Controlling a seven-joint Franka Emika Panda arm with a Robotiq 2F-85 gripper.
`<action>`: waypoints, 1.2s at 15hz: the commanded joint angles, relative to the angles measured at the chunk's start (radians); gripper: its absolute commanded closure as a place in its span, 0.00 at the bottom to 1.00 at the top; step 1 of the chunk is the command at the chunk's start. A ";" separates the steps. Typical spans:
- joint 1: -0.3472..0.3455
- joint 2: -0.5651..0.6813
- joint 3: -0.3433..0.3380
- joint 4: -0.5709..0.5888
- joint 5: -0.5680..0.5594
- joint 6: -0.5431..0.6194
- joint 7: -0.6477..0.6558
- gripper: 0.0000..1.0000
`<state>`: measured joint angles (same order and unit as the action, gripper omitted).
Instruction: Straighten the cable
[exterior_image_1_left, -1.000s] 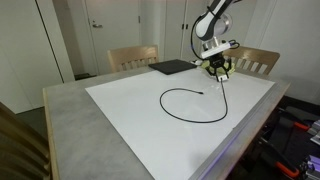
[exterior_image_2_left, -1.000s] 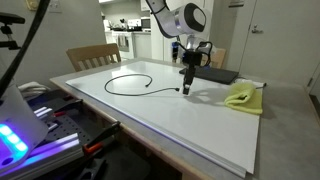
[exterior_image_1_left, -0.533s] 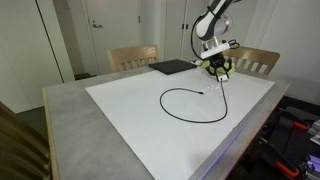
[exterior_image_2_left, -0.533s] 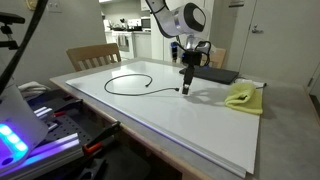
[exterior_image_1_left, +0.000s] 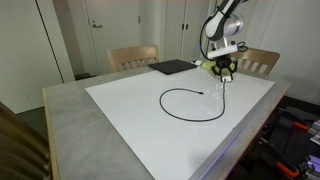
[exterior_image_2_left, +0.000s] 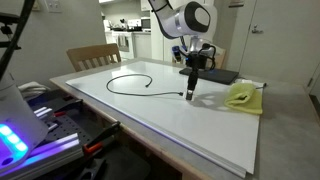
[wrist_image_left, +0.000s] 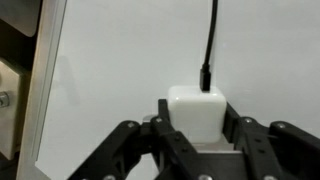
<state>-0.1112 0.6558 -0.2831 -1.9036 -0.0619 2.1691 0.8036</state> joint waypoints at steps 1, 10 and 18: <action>-0.029 -0.070 -0.005 -0.147 0.006 0.203 -0.081 0.74; -0.021 -0.151 -0.043 -0.322 0.007 0.403 -0.186 0.74; -0.038 -0.202 -0.069 -0.421 0.040 0.471 -0.277 0.74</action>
<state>-0.1356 0.4911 -0.3401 -2.2589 -0.0432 2.6245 0.5827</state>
